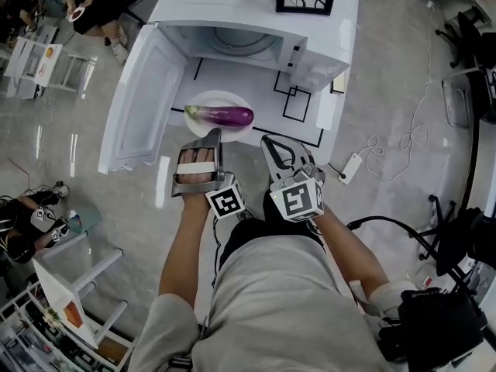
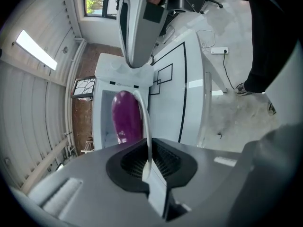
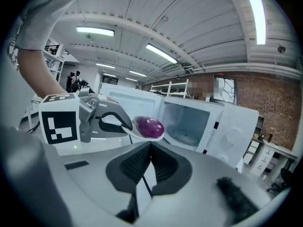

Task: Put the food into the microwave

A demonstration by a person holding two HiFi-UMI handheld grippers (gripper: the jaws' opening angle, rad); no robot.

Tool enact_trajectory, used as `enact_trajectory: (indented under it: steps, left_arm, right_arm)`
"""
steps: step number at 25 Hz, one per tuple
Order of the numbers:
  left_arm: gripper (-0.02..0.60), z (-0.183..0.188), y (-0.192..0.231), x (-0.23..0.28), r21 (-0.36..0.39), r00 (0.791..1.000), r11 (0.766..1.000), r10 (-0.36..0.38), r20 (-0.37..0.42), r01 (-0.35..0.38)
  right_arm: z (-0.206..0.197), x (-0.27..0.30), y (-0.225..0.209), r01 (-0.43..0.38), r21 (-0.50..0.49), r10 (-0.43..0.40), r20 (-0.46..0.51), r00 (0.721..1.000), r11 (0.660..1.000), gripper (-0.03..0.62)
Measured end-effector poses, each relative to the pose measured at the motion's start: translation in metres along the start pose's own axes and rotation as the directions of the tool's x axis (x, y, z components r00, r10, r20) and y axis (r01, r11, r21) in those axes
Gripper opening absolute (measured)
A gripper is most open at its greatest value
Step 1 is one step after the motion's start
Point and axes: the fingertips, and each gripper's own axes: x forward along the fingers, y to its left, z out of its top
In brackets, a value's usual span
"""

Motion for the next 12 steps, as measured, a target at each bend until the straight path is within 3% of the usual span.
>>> enact_trajectory:
  steps: [12]
  left_arm:
    - [0.038,0.02,0.016,0.039,0.01,0.998,1.0,-0.007,-0.059,0.008]
  right_arm:
    - [-0.024,0.015,-0.039,-0.044,0.146,0.049,-0.034,0.998,0.988,0.011]
